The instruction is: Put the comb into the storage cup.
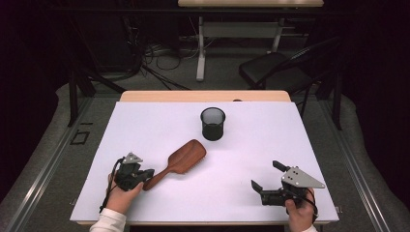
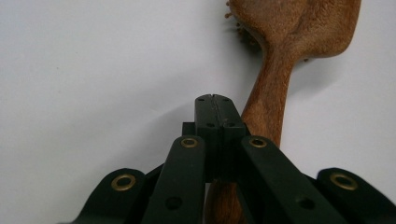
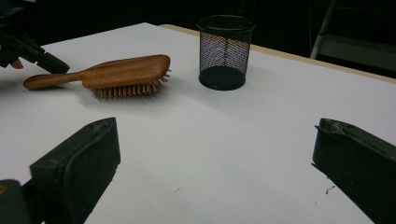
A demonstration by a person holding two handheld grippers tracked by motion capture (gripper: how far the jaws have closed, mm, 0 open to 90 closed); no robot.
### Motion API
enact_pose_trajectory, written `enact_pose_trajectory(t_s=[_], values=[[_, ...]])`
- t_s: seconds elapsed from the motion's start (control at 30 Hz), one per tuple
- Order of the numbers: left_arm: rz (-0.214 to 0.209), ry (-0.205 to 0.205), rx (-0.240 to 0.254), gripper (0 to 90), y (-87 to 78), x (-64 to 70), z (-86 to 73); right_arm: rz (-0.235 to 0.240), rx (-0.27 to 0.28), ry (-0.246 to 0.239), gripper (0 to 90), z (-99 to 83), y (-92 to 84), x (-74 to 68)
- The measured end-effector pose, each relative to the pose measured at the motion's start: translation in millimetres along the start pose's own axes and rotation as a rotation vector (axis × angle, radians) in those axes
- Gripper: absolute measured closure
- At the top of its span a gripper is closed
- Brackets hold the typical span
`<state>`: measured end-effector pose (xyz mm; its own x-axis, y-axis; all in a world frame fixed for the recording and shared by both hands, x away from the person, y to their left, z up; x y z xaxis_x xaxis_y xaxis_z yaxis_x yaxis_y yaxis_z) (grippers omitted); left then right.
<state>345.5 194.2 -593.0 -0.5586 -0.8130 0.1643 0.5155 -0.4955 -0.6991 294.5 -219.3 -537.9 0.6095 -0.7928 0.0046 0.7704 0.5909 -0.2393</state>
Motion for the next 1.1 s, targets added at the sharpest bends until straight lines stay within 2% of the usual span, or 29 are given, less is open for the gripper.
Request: enact_pose_trajectory(t_s=[0.07,0.3,0.9,1.1], values=[[-0.002,0.015,-0.01,90.0,-1.2,2.1,-1.5,0.0,0.001,0.0,0.5,-0.2,0.3,0.0],[-0.005,0.027,-0.007,89.9,-2.3,7.6,-2.7,0.0,-0.007,0.005,0.5,-0.7,0.2,-0.1],[-0.001,0.035,-0.011,89.8,-2.6,7.2,-2.6,0.0,-0.003,0.002,0.5,-1.0,0.8,0.8],[0.0,0.026,-0.009,89.4,-3.0,6.9,-2.3,0.0,-0.004,0.0,0.5,-0.9,0.7,0.7]])
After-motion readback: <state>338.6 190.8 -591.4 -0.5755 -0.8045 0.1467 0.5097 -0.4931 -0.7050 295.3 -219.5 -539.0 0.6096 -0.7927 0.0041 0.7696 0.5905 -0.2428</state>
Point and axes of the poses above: each handheld gripper's, and its own axes: y roughly forward along the jaws, z roughly out of its top, x roughly to its right, the point moved 6 cm from there along y, roughly forward along the jaws, and after that the axes turned 4 degrees about x, right-handed, at the moved point
